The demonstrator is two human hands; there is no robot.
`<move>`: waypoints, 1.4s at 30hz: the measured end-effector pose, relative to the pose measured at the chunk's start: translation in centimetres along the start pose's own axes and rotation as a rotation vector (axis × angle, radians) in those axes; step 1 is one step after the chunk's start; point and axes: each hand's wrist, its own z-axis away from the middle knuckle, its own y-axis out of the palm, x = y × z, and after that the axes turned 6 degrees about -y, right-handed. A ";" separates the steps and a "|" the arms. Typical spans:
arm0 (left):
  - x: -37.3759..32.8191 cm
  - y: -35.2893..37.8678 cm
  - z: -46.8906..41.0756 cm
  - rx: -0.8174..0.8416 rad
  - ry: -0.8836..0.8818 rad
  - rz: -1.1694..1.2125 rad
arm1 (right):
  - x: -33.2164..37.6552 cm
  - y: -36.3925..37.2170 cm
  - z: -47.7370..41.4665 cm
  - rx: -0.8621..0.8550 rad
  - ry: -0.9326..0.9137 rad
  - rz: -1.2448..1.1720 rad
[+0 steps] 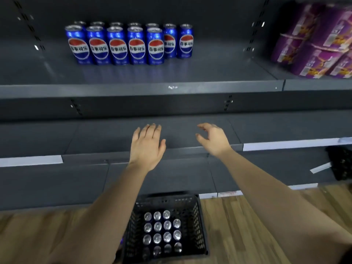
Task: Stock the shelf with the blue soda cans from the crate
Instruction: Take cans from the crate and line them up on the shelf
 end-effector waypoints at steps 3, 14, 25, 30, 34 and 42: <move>0.0 3.6 2.9 0.085 0.005 -0.018 | -3.4 3.5 2.5 0.104 0.087 0.007; 2.6 25.8 13.0 0.260 -0.024 -0.040 | -18.1 23.4 9.0 0.293 0.226 0.016; 5.5 50.9 23.2 0.343 -0.049 -0.017 | -34.9 46.7 15.8 0.427 0.379 -0.049; 6.7 58.4 26.8 0.373 -0.059 -0.003 | -39.9 53.9 17.5 0.469 0.418 -0.071; 7.3 62.0 28.4 0.384 -0.072 0.004 | -42.1 57.5 18.2 0.510 0.418 -0.060; 7.1 66.6 29.1 0.412 -0.067 0.026 | -45.2 61.3 18.5 0.677 0.371 -0.036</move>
